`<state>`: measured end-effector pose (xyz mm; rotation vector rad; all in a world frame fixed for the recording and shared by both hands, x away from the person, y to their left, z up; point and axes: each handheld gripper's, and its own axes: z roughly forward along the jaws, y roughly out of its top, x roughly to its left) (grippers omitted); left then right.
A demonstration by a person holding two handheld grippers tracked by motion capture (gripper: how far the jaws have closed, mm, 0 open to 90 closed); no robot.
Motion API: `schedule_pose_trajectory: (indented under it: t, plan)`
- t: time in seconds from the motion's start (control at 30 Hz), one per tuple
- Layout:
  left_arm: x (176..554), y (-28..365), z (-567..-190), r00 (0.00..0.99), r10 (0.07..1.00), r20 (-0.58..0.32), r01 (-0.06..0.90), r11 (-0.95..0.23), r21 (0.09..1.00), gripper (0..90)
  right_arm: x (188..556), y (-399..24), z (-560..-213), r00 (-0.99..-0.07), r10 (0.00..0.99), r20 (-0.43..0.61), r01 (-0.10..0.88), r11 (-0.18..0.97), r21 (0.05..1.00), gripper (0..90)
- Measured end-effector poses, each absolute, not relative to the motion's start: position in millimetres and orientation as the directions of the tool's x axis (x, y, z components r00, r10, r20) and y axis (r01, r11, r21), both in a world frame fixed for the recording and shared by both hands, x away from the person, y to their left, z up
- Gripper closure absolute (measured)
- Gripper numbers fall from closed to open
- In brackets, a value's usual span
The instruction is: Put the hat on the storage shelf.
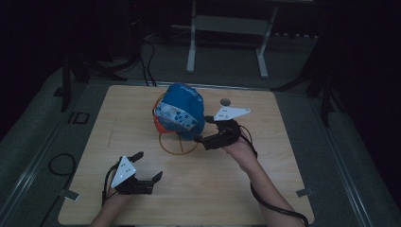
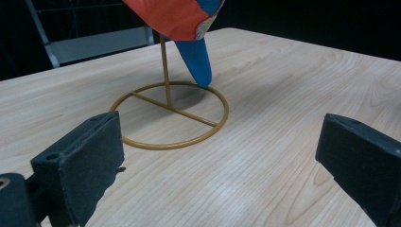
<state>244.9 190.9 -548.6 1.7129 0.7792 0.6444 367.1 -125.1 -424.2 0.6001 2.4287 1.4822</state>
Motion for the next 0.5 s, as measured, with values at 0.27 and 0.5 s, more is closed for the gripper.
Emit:
schedule_pose_trajectory:
  t: [0.27,0.5]
  plan:
    - [245.5,191.5,-548.9,0.637,0.770,0.039,0.177,-0.195,0.965,2.3,358.1,-136.7,-447.8,-0.893,0.449,0.015,0.231,0.430,0.872,13.9]
    - [246.0,191.3,-549.3,0.636,0.771,0.040,0.178,-0.197,0.964,2.3,351.0,-149.1,-466.5,-0.896,0.443,0.033,0.248,0.438,0.864,13.9]
